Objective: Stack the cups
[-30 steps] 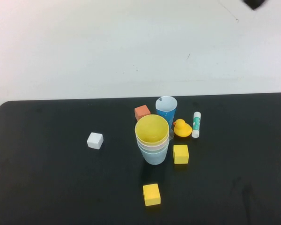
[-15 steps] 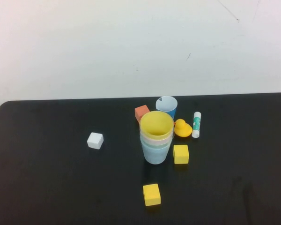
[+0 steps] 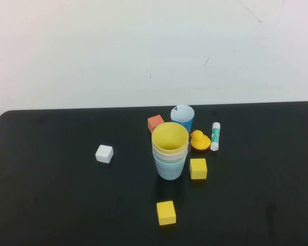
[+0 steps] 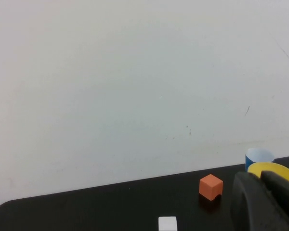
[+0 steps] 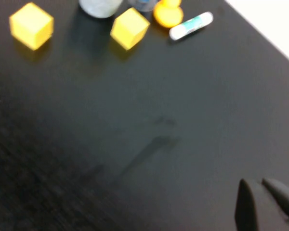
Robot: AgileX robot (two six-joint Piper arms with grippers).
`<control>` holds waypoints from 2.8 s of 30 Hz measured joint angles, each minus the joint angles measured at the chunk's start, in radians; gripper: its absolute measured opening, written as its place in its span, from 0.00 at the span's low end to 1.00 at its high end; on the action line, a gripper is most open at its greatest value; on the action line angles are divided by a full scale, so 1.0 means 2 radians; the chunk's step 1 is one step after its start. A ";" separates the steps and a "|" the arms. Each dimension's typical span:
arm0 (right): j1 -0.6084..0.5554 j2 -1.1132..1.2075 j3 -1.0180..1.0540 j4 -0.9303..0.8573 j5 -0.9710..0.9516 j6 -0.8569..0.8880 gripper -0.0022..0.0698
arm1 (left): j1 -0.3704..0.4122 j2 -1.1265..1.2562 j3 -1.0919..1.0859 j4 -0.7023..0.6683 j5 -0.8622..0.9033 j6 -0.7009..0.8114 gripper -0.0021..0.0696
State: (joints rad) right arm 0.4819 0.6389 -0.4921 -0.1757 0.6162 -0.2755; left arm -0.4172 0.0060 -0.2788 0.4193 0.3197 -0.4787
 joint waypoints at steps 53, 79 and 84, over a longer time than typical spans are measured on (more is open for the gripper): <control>0.000 -0.062 0.056 0.033 0.033 0.000 0.03 | 0.141 -0.010 0.149 -0.259 -0.006 0.208 0.03; 0.000 -0.062 0.056 0.034 0.033 0.000 0.03 | 0.166 -0.010 0.149 -0.242 -0.006 0.183 0.03; -0.001 -0.079 0.056 0.018 0.033 -0.011 0.03 | 0.166 -0.010 0.149 -0.242 -0.006 0.183 0.03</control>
State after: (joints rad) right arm 0.4800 0.4807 -0.3798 -0.1400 0.6830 -0.2981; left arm -0.0846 -0.0135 0.0194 -0.0642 0.3081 -0.1120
